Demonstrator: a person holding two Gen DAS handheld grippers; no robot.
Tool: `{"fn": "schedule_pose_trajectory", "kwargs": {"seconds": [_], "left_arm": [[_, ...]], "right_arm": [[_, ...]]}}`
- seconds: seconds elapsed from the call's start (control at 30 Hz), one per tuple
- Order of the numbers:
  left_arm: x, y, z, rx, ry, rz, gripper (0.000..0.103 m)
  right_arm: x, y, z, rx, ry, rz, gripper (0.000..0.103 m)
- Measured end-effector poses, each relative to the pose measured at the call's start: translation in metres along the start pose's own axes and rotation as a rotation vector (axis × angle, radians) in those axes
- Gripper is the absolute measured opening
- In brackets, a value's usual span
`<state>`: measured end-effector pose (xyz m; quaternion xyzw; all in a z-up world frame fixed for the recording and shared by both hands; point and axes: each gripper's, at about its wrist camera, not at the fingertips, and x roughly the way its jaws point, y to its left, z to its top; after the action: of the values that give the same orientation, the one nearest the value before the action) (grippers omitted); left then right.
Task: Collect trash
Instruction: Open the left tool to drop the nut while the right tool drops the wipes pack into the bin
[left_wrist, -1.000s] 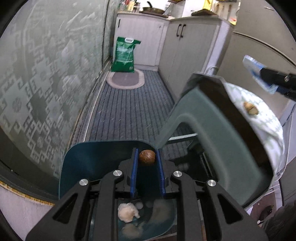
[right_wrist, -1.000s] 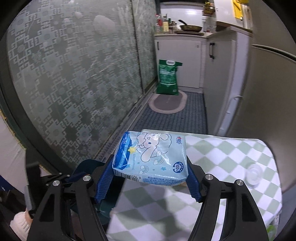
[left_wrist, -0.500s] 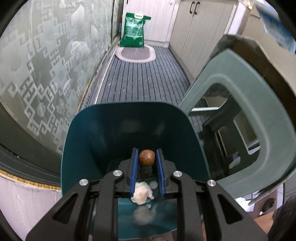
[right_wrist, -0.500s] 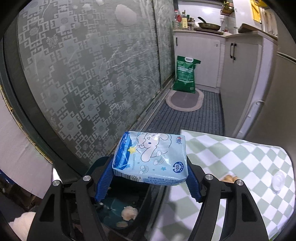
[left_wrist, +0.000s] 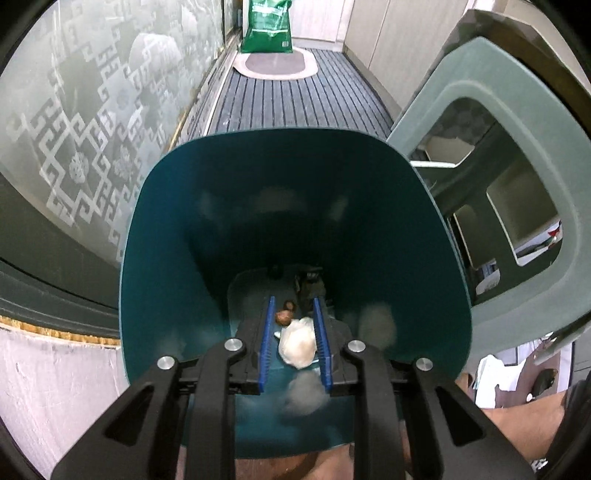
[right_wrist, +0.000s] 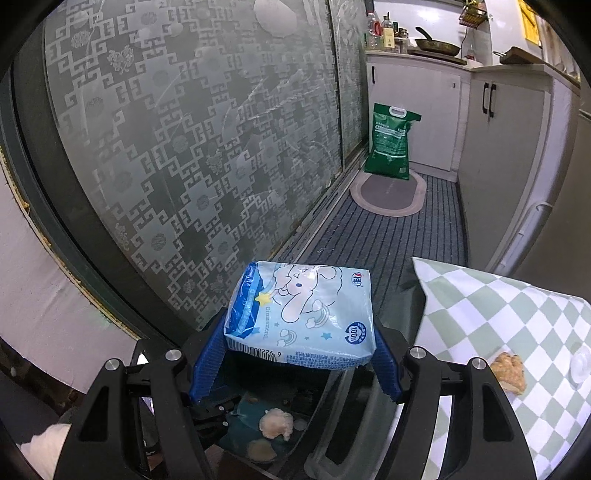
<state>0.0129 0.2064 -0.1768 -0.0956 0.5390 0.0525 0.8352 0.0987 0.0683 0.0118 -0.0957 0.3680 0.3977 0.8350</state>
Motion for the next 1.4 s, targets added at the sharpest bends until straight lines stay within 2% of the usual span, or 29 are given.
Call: {"fn": "schedule_pose_trajectory", "kwargs": {"seconds": [0.2, 0.37, 0.53, 0.73, 1.0, 1.4], "left_arm": [[-0.007, 0.008, -0.001, -0.008, -0.024, 0.014, 0.024], [-0.031, 0.019, 0.003, -0.042, -0.112, 0.005, 0.020], [-0.060, 0.026, 0.009, -0.071, -0.213, -0.008, 0.011], [-0.092, 0.032, 0.017, -0.109, -0.319, -0.019, 0.009], [-0.136, 0.029, 0.024, -0.111, -0.454, -0.031, 0.009], [-0.164, 0.021, 0.032, -0.110, -0.535, -0.056, 0.009]], "right_arm": [[0.012, 0.012, -0.001, -0.012, 0.022, 0.007, 0.071], [0.032, 0.022, -0.008, -0.020, 0.062, 0.013, 0.071], [0.052, 0.032, -0.020, -0.039, 0.108, 0.009, 0.071], [0.074, 0.037, -0.035, -0.051, 0.160, 0.004, 0.070], [0.100, 0.044, -0.059, -0.073, 0.228, 0.013, 0.069], [0.132, 0.056, -0.099, -0.140, 0.319, 0.050, 0.070]]}}
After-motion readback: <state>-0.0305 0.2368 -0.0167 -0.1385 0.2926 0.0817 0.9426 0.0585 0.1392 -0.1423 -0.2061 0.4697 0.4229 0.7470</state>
